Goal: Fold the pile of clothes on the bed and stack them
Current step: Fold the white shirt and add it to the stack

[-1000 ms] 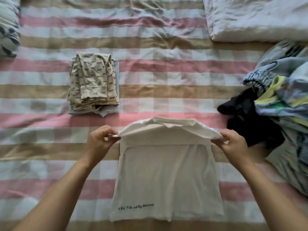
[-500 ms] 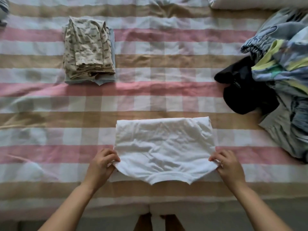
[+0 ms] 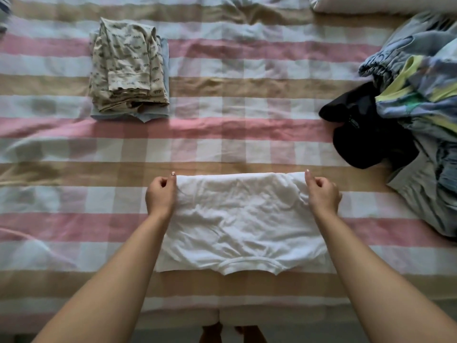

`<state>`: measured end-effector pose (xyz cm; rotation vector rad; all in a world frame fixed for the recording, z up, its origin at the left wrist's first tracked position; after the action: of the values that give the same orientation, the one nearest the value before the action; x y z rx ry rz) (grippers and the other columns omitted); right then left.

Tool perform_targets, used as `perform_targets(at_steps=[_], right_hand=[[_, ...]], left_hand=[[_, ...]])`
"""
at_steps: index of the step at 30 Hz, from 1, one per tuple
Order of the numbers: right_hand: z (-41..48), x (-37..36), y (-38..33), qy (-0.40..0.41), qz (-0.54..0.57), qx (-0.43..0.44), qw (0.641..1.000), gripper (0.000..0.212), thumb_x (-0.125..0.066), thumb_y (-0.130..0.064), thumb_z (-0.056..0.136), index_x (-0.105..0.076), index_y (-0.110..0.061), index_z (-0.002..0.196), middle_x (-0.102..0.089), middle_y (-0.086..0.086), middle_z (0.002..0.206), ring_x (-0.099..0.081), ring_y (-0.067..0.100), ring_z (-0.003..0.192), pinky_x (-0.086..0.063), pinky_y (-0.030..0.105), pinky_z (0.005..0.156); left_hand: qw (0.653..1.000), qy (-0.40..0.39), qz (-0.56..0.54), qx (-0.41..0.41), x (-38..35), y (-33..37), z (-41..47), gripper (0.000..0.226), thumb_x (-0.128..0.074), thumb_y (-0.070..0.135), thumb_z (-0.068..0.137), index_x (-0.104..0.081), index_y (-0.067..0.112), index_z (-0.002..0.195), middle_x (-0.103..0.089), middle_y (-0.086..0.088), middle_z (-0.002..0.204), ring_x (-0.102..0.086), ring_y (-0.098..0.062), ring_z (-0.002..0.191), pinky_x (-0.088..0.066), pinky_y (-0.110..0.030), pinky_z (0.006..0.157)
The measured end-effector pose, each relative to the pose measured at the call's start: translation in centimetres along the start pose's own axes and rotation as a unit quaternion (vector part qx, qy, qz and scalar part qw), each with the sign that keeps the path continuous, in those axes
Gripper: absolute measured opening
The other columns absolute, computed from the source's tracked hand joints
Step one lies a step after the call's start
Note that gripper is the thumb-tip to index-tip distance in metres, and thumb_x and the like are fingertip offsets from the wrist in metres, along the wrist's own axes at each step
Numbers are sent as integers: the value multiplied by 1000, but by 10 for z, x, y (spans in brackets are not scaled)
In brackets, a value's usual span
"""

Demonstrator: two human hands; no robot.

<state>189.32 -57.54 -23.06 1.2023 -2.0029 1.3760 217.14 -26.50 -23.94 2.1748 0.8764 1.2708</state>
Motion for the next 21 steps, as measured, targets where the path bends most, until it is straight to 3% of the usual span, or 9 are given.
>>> perform_targets(at_steps=[7, 12, 14, 16, 18, 19, 21], right_hand=[[4, 0, 9, 75, -34, -71, 994, 33, -50, -42, 91, -66, -14, 98, -53, 11, 120, -43, 33, 116, -39, 45, 90], [8, 9, 5, 138, -29, -49, 989, 27, -51, -35, 91, -62, -11, 99, -51, 12, 121, -42, 33, 115, -37, 43, 88], [-5, 12, -6, 175, -40, 22, 983, 30, -52, -32, 90, -59, -9, 108, -49, 16, 125, -42, 37, 117, -38, 45, 87], [-35, 1, -30, 165, -92, 189, 964, 43, -46, -33, 88, -54, -5, 120, -48, 22, 131, -43, 38, 120, -36, 46, 91], [-72, -31, -35, 85, -182, 326, 924, 54, -37, -38, 88, -42, -9, 133, -41, 20, 142, -32, 30, 129, -24, 44, 101], [-85, -45, -27, 45, -220, 347, 911, 57, -31, -41, 88, -35, -12, 138, -35, 17, 146, -26, 25, 134, -18, 43, 105], [-93, -54, 1, 1, -260, 307, 916, 65, -18, -49, 89, -29, -15, 144, -27, 13, 151, -20, 24, 140, -13, 44, 110]], left_hand=[[995, 96, 23, -14, -3, -1, 1, 18, -51, 27, 92, -51, 12, 82, -61, -13, 92, -55, -30, 86, -39, -35, 74], [981, 159, 101, -51, 4, 7, -3, 20, -53, 26, 91, -55, 6, 91, -59, -15, 105, -53, -34, 99, -38, -40, 79], [965, 186, 126, -136, 2, 25, -19, 21, -55, 19, 89, -56, 4, 102, -55, -17, 116, -48, -34, 111, -33, -40, 85], [932, 134, 175, -289, -23, 47, -51, 33, -52, 16, 89, -54, 4, 120, -51, -16, 131, -40, -28, 122, -25, -39, 97], [884, 16, 224, -410, -64, 48, -91, 44, -40, 24, 94, -42, 10, 135, -39, -9, 145, -26, -19, 135, -14, -39, 108], [861, -42, 257, -438, -83, 40, -109, 48, -32, 29, 95, -32, 15, 141, -29, -5, 150, -16, -15, 139, -9, -39, 111], [821, -107, 334, -451, -105, 11, -127, 54, -17, 42, 97, -9, 24, 147, -6, 3, 157, 5, -12, 143, -2, -40, 113]])
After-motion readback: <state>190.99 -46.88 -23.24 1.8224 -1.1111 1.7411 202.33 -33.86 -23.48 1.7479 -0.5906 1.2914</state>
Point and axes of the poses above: each hand's wrist, its own z-axis towards the middle knuckle, its own x-axis out of the back of the hand, y = z × x, the point moved 9 cm from there along z, towards the middle knuckle
